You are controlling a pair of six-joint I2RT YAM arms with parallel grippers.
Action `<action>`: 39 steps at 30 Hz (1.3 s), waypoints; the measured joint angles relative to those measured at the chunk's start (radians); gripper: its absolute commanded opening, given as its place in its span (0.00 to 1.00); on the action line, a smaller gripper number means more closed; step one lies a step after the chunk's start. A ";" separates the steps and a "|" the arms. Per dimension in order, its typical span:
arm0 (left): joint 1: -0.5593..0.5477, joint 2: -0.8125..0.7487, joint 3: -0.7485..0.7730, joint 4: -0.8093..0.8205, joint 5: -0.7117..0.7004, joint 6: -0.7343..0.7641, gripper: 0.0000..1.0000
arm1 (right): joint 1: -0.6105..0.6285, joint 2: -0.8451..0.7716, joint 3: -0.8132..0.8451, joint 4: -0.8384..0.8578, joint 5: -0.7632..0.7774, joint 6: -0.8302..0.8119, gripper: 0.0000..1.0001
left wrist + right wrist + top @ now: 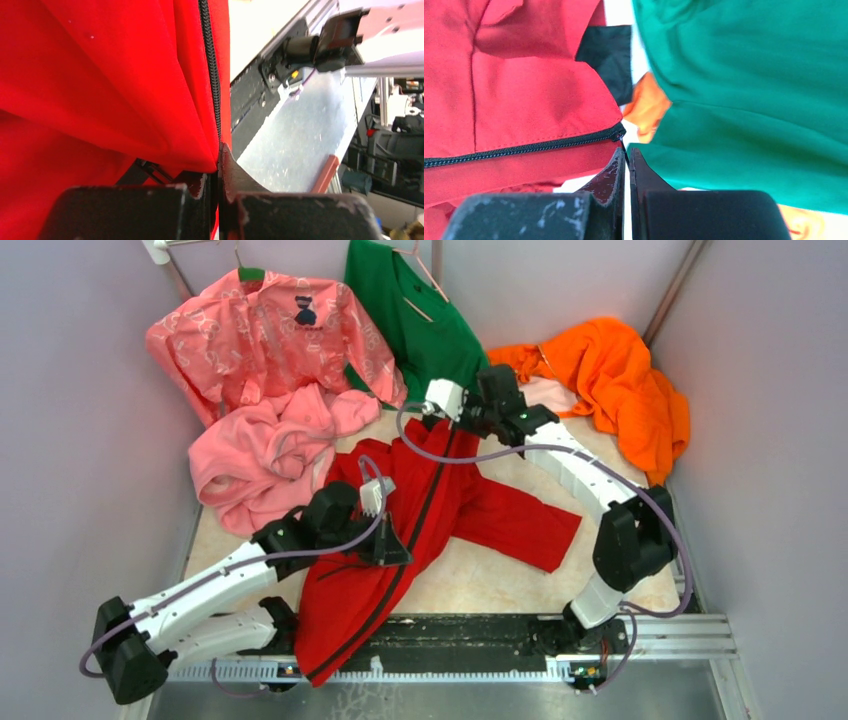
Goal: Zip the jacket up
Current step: Zip the zipper on the jacket.
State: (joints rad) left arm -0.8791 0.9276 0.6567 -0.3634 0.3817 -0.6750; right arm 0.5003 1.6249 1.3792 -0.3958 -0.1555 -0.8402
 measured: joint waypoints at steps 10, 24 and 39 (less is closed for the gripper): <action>0.104 0.245 0.338 0.001 0.010 0.151 0.00 | -0.134 0.015 0.365 -0.107 -0.023 0.034 0.00; 0.196 0.700 0.476 0.376 0.222 0.175 0.20 | -0.211 0.184 0.779 -0.275 -0.017 0.076 0.00; 0.171 0.200 0.287 0.363 -0.124 0.315 0.99 | -0.461 -0.074 0.372 -0.225 -0.235 0.356 0.98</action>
State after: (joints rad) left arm -0.7078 1.1278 0.9436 -0.0002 0.2577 -0.3599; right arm 0.0395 1.5509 1.7512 -0.6209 -0.3901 -0.4839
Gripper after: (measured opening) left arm 0.987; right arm 0.982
